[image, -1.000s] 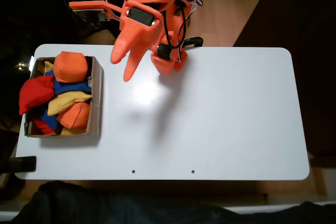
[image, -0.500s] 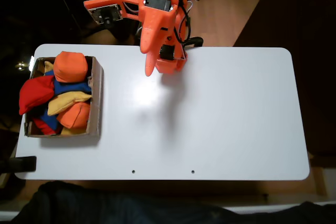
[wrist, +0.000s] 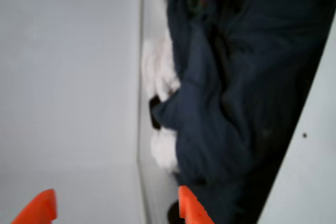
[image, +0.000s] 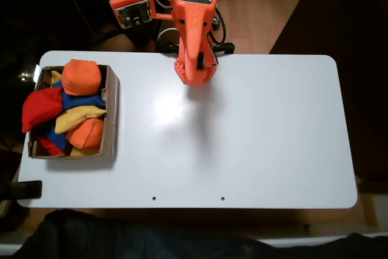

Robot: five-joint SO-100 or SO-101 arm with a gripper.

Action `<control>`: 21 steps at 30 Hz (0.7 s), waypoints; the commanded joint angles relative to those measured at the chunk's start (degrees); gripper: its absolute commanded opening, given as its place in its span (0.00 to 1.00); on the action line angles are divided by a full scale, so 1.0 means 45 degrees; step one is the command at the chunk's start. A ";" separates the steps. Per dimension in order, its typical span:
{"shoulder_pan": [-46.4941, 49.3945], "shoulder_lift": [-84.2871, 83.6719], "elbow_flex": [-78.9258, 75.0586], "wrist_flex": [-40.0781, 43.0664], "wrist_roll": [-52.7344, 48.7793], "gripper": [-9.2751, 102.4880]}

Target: Grasp a bag and put it in the box.

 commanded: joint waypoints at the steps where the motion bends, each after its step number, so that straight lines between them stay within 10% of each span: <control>1: -0.0313 0.0137 0.0156 -0.0020 0.0078 0.44; 21: -0.1133 0.0859 0.2090 -0.0371 0.0078 0.08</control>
